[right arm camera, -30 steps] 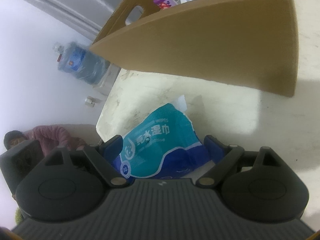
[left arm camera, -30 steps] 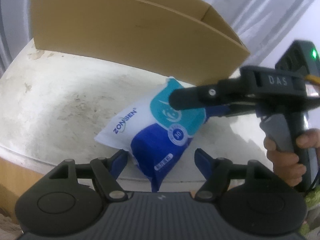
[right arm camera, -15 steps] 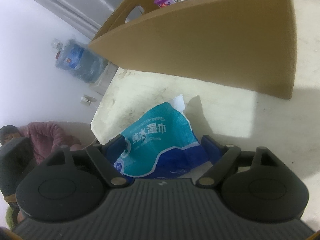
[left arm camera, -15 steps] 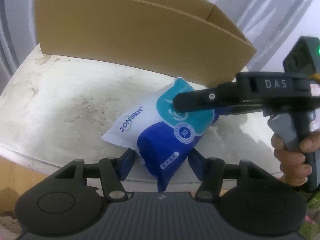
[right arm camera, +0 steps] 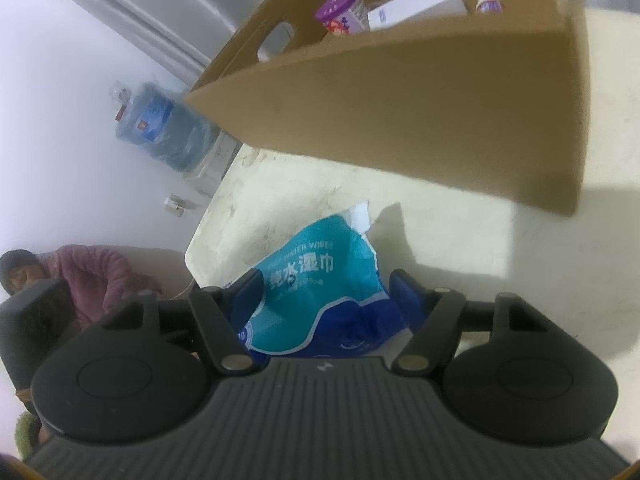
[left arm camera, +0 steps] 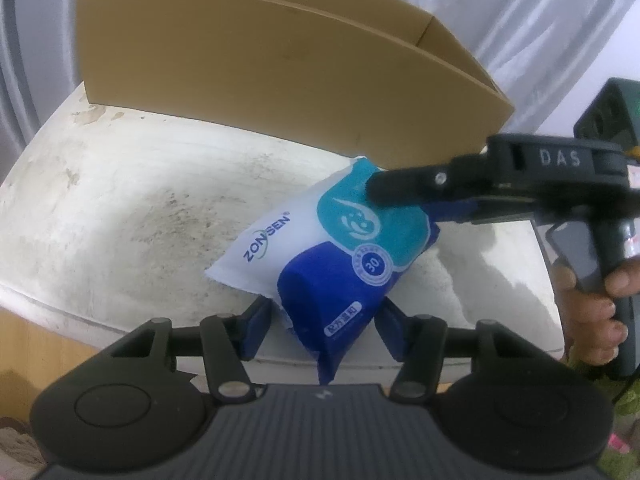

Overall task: Organize objects
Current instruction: 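Close the right gripper on the wet-wipe pack, then lift the wet-wipe pack with the right gripper and carry it over the cardboard box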

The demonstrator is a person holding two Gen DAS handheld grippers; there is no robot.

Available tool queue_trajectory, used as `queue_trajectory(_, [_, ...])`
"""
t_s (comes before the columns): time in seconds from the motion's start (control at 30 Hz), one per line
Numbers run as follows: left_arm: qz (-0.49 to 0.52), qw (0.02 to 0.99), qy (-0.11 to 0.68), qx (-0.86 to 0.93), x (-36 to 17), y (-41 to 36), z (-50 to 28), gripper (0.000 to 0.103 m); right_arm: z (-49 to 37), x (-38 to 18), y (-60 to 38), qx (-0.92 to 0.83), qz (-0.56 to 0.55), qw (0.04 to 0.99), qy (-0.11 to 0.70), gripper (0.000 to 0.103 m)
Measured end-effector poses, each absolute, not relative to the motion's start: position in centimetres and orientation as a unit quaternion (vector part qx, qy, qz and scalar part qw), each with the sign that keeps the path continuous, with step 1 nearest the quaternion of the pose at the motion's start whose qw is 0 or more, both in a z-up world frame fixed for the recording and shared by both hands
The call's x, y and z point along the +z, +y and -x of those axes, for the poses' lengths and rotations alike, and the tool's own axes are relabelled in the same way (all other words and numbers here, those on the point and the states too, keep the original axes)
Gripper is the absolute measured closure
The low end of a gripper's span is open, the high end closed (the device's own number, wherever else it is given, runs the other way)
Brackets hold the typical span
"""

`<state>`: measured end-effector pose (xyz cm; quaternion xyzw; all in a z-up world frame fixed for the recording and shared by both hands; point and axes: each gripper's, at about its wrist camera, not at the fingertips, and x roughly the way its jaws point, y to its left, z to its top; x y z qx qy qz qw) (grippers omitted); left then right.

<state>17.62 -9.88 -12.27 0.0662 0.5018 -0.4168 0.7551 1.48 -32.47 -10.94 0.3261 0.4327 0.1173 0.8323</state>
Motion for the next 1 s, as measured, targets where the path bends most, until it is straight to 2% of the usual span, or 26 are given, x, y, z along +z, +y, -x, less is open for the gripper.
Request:
queue_trajectory(0.2, [-0.067,0.755,0.501,-0.418,-12.2,-9.3,-17.1,0.045,-1.6,-11.7,-33.0,0.111,-0.348,0.824,0.432,0.033])
queue_trajectory(0.5, [-0.069,0.758,0.500,-0.413,-12.5,-9.6,-16.8,0.044,-2.1,-12.4,-31.3,0.139,-0.341,0.816,0.446,0.021])
queue_trajectory(0.63, [-0.069,0.760,0.501,-0.409,-12.4,-9.7,-16.7,0.043,-2.0,-12.4,-30.6,0.147,-0.332,0.818,0.445,0.020])
queue_trajectory(1.0, [-0.069,0.762,0.504,-0.400,-11.9,-10.1,-16.3,0.044,-1.4,-11.6,-30.4,0.146,-0.324,0.823,0.443,0.029])
